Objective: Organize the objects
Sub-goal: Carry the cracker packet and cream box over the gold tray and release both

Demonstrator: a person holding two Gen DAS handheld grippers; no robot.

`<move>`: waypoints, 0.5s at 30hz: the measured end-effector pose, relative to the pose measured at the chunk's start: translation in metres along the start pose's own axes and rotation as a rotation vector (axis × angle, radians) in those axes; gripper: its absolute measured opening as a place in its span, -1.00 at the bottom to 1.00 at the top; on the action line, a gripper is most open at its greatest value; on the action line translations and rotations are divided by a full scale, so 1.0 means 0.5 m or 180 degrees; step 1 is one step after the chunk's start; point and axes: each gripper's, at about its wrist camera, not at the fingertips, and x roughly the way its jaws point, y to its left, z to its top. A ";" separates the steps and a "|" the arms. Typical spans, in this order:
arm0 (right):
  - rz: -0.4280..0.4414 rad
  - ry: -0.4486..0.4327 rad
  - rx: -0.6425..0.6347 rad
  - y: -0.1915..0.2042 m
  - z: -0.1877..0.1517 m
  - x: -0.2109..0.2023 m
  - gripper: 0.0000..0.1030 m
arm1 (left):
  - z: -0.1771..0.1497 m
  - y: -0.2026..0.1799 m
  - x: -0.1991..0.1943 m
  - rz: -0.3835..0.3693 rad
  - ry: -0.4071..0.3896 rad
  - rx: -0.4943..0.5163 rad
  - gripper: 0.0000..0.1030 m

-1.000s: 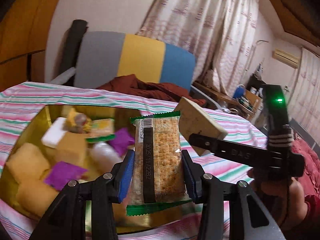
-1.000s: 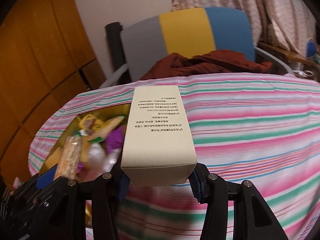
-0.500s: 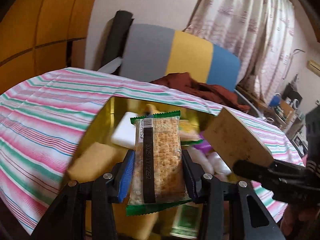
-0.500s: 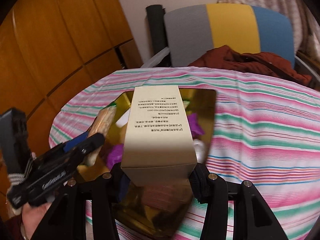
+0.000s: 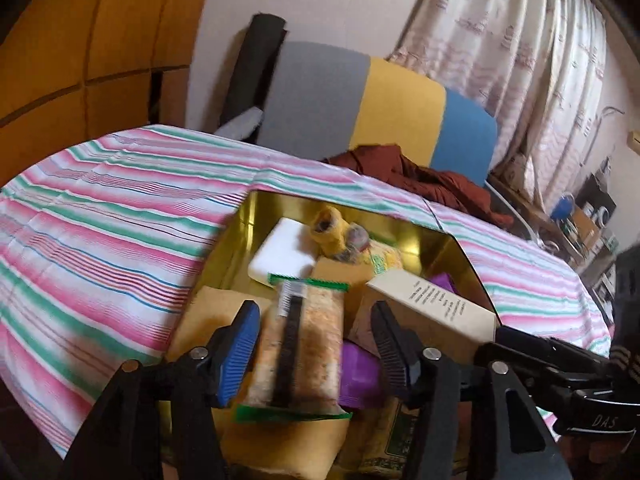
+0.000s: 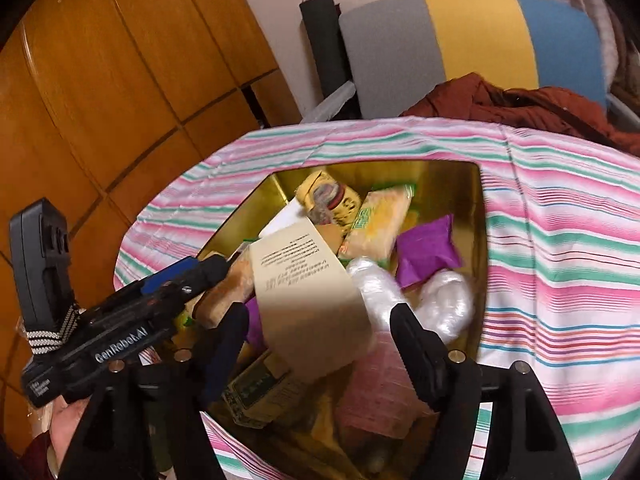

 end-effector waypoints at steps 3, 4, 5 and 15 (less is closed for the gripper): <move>-0.0040 -0.0082 -0.0015 0.001 -0.004 -0.018 0.32 | 0.003 0.013 -0.019 0.0035 -0.0116 -0.0124 0.15; -0.0038 -0.0103 -0.0051 0.006 -0.004 -0.021 0.20 | 0.004 0.015 -0.025 0.0030 -0.0132 -0.0147 0.15; -0.0043 -0.0110 -0.0123 0.014 -0.002 -0.021 0.12 | 0.006 0.018 -0.031 0.0011 -0.0150 -0.0194 0.15; -0.0352 0.0049 -0.0248 0.001 0.023 0.069 -0.17 | 0.011 -0.016 -0.050 0.0349 0.0032 -0.0122 0.15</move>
